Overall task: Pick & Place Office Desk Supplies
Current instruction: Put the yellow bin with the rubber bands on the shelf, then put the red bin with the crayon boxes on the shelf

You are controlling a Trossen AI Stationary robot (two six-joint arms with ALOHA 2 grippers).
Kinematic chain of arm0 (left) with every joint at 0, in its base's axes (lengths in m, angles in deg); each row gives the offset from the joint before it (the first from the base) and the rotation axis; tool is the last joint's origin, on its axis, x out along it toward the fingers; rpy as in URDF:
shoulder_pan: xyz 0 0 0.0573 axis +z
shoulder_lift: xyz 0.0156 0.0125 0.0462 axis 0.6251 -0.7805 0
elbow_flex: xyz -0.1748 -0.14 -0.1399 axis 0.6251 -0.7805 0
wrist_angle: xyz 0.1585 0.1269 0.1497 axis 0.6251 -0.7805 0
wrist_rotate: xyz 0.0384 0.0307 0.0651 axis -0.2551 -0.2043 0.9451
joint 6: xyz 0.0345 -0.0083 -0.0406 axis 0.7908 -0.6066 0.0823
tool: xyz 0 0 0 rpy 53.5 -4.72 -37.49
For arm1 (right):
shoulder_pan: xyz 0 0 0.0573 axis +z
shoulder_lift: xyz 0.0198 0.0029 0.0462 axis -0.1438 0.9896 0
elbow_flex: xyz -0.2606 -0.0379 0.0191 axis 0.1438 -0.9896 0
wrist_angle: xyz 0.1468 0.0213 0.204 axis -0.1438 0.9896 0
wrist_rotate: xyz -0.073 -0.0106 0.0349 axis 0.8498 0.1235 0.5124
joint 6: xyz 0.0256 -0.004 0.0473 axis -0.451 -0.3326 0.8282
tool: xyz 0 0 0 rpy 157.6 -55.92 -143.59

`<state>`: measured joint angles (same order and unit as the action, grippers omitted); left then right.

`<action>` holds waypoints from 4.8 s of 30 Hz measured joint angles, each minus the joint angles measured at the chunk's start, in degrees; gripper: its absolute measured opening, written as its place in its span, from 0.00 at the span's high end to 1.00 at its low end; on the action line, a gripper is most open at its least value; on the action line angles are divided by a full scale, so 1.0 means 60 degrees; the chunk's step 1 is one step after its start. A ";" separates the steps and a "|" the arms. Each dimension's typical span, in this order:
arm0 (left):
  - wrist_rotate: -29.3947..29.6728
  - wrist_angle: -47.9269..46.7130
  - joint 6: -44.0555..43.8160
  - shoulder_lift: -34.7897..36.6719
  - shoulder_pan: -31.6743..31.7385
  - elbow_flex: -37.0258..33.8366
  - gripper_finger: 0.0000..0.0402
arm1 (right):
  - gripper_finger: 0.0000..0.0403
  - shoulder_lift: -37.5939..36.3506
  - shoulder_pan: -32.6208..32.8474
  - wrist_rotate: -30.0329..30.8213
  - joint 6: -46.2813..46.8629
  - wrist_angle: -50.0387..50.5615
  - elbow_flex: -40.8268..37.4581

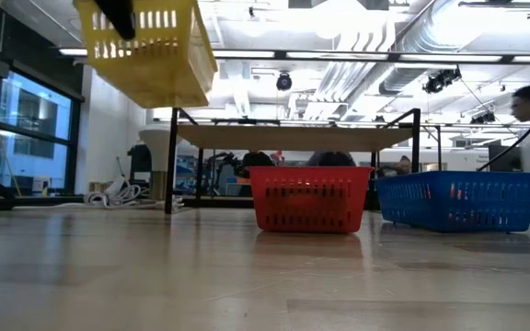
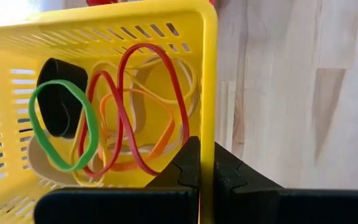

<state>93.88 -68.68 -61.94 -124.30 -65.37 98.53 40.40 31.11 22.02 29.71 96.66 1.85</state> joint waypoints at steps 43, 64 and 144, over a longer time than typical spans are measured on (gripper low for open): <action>-0.1242 0.0970 0.5487 -0.0007 0.5256 0.0377 1.00 | 0.64 0.0001 0.0002 0.0001 0.0001 0.0000 0.0000; -0.2205 0.1351 0.7291 -0.0011 0.7700 0.0412 1.00 | 0.64 0.0002 0.0000 0.0001 0.0001 0.0001 0.0001; -0.2099 0.1104 0.7273 -0.0015 0.6998 0.1179 0.81 | 0.64 0.0001 0.0002 0.0000 0.0000 0.0001 0.0000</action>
<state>81.28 -62.06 -18.31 -124.40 -23.38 105.60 40.41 31.13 22.02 29.71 96.66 1.85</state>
